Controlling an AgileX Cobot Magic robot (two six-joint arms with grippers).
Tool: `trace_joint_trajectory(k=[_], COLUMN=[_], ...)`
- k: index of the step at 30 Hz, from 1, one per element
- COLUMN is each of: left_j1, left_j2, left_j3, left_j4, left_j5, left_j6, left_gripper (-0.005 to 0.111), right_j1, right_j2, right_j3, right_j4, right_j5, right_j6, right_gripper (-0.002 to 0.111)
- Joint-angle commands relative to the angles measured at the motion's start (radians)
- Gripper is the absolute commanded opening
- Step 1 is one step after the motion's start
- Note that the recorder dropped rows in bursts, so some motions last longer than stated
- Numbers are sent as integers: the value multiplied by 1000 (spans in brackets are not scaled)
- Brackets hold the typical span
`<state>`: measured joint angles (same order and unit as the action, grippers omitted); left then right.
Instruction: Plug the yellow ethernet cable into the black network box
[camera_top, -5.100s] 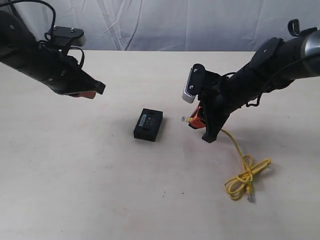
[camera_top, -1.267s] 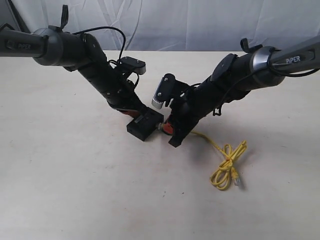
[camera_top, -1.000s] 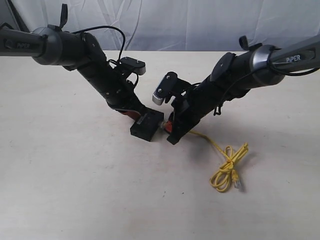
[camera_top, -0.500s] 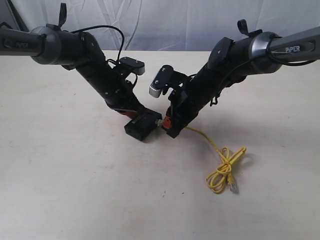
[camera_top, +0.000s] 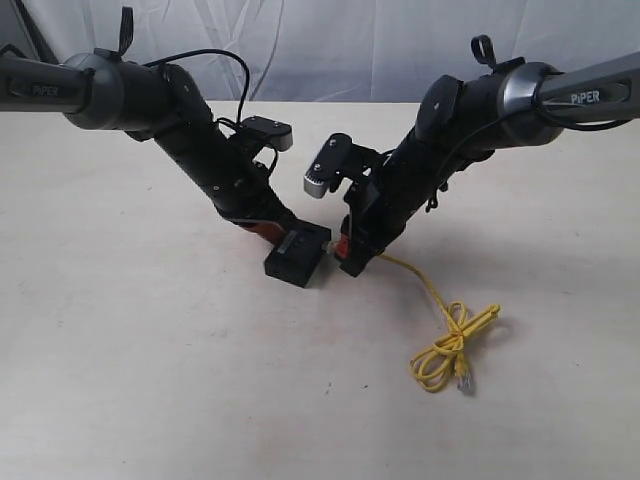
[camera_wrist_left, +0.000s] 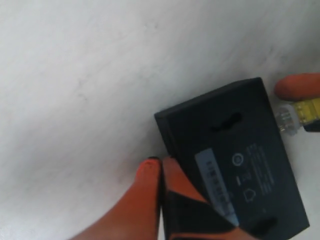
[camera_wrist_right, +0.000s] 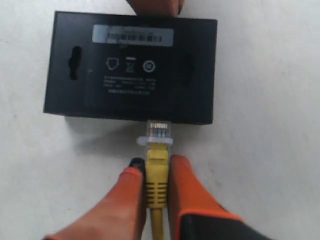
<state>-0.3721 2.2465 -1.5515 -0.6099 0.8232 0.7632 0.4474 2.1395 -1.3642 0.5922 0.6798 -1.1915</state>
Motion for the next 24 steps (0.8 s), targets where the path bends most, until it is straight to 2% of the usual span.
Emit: trace_joint_trajectory(k=[1, 10, 18, 24], left_j1=[-10, -8, -8, -8], left_j2=[-14, -14, -14, -14], left_j3=[0, 0, 0, 0], left_j4=[-27, -18, -14, -6], left_j5=[10, 10, 10, 10], left_j6=[-1, -1, -9, -26], left_gripper=[0, 0, 0, 0], right_j1=[0, -17, -16, -16], right_j2=[-1, -9, -2, 2], right_j3=[-8, -8, -8, -6], right_j4=[-4, -144, -5, -34], right_j5=[0, 118, 60, 55], right_j6=[7, 18, 18, 24], right_gripper=[-1, -1, -1, -1])
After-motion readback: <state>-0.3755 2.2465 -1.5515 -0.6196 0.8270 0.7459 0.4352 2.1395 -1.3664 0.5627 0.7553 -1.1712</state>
